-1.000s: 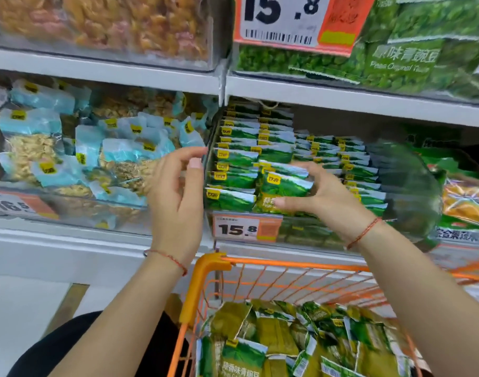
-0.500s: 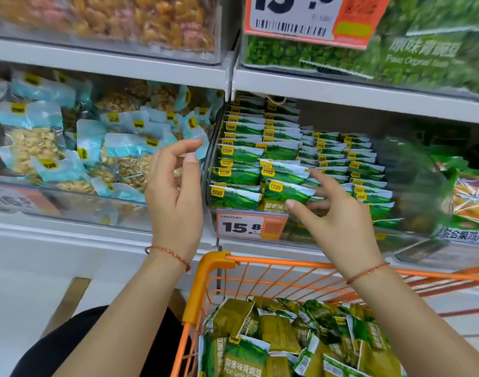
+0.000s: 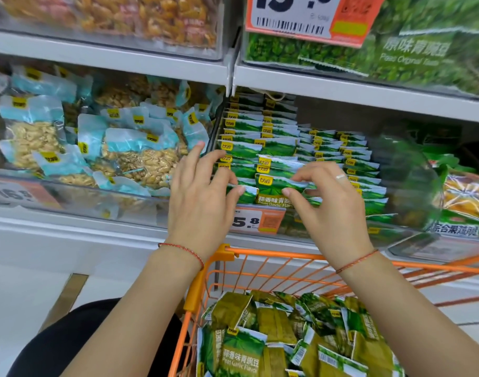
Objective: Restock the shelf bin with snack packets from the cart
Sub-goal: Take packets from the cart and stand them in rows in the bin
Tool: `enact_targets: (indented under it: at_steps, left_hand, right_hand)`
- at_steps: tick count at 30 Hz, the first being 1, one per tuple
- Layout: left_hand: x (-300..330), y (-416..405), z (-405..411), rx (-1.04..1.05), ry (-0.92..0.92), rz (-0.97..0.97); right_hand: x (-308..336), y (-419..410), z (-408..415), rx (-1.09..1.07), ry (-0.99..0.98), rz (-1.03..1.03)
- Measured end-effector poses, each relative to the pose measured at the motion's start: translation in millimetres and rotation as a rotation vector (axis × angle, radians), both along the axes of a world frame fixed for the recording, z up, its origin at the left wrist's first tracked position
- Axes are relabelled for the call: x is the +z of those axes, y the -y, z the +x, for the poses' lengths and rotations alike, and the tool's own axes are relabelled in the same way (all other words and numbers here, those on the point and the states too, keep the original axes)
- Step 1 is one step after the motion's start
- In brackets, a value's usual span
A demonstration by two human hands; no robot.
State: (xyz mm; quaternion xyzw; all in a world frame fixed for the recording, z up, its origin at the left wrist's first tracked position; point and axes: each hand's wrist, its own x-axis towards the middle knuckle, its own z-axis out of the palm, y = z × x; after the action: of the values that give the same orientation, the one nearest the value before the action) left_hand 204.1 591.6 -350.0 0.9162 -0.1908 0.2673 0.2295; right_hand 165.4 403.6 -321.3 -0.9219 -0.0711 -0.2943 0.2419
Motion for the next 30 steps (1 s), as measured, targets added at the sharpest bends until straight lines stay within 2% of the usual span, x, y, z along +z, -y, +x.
enact_targets:
  at_steps: [4,12,14,16,18,22,30]
  left_hand:
    - [-3,-1,0,-0.011,0.015,-0.001]
    - [-4,0,1,-0.027,-0.012,-0.033]
    - [-4,0,1,-0.034,-0.01,-0.049]
    - [-4,-1,0,-0.044,-0.018,-0.065]
    - [-3,-1,0,-0.054,-0.026,-0.073]
    - [-5,-2,0,-0.06,-0.025,-0.081]
    - [-4,0,0,-0.054,-0.02,-0.085]
  right_hand:
    - [-3,6,8,0.073,0.055,-0.178]
    - [-10,5,19,0.09,-0.089,-0.161]
    - [-7,5,15,0.059,-0.193,-0.007]
    - [-4,6,11,-0.01,-0.216,0.264]
    - [-1,8,12,-0.087,-0.262,0.362]
    - [2,5,15,-0.074,-0.446,0.343]
    - [-1,-10,20,-0.034,-0.32,0.012]
